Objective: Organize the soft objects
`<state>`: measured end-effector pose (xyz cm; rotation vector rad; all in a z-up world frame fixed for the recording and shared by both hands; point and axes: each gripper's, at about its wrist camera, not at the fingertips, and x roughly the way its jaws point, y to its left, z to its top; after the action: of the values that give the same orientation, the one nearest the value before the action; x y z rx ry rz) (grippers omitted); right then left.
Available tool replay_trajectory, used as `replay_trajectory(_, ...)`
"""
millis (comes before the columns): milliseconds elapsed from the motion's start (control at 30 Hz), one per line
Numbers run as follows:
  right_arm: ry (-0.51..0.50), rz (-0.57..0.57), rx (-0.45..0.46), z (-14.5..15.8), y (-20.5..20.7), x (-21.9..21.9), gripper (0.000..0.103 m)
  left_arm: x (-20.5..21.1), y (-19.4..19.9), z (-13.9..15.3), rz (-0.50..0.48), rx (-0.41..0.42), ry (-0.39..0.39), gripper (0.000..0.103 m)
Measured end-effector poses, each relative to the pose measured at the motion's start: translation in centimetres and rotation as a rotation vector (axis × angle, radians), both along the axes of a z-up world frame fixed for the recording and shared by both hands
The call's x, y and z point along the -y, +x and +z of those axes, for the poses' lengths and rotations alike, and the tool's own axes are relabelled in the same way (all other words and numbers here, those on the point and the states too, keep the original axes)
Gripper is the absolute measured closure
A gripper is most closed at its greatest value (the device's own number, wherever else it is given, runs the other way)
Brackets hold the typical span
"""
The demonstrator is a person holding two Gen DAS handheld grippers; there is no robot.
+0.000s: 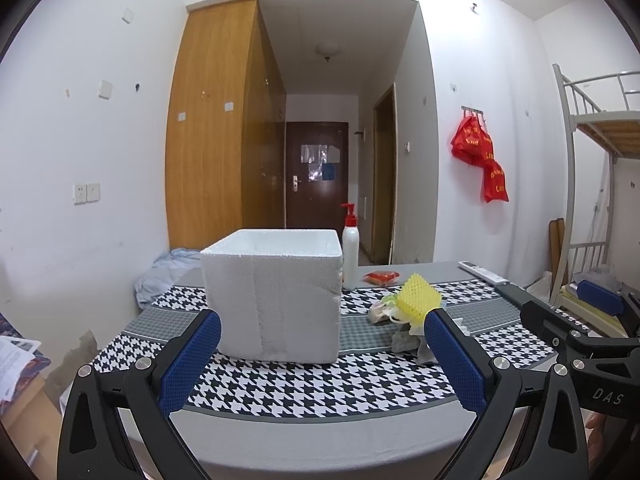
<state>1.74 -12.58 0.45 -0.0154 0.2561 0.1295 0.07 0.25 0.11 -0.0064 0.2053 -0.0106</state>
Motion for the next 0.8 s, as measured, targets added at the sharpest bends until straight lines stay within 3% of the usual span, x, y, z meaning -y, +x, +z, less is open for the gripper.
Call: replay_trajectory(800, 0.020, -0.011, -0.027, -0.1, 0.7, 0.8, 0.000, 0.3, 1.7, -0.5, -0.001, -0.035, 0.000, 0.001)
